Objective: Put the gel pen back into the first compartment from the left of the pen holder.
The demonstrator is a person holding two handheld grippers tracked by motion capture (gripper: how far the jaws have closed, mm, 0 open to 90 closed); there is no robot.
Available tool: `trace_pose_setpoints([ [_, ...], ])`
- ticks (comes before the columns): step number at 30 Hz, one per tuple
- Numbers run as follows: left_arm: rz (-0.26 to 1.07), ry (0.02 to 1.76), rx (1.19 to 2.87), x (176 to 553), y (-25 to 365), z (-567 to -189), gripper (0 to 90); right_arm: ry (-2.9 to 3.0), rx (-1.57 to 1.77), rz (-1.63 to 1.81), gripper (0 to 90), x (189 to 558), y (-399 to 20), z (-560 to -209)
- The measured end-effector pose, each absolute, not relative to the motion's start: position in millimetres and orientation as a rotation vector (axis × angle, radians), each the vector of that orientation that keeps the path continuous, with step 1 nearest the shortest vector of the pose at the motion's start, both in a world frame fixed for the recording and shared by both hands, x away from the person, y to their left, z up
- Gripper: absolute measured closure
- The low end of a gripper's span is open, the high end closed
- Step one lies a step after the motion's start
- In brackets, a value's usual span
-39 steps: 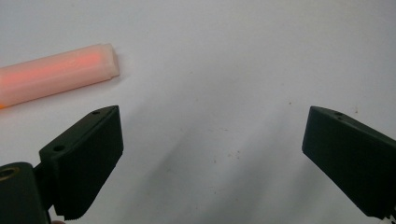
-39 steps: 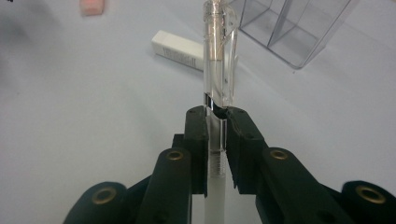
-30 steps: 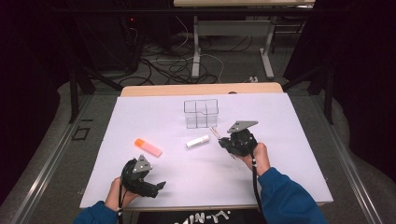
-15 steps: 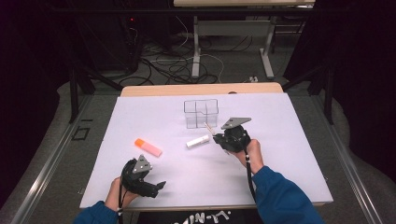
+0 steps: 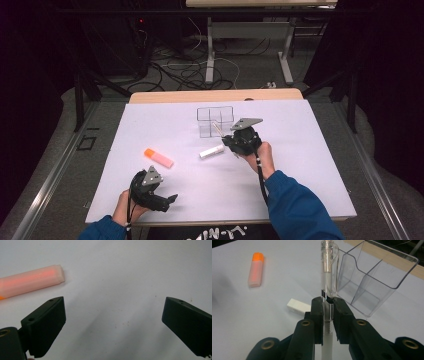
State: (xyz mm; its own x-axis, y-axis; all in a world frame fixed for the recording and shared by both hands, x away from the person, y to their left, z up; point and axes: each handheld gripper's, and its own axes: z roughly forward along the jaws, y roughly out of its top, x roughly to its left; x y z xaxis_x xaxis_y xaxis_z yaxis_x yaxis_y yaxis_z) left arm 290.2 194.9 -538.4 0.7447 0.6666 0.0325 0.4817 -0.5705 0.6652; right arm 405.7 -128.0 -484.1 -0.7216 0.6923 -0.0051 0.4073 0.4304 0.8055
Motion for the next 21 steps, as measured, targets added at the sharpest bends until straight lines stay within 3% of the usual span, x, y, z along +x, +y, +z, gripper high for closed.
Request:
trace_pose_setpoints([
  [21, 0.368, 0.857, 2.291, 290, 195, -539, 5.3, 2.309, 0.949, 1.232, 79.5, 423, -112, -476],
])
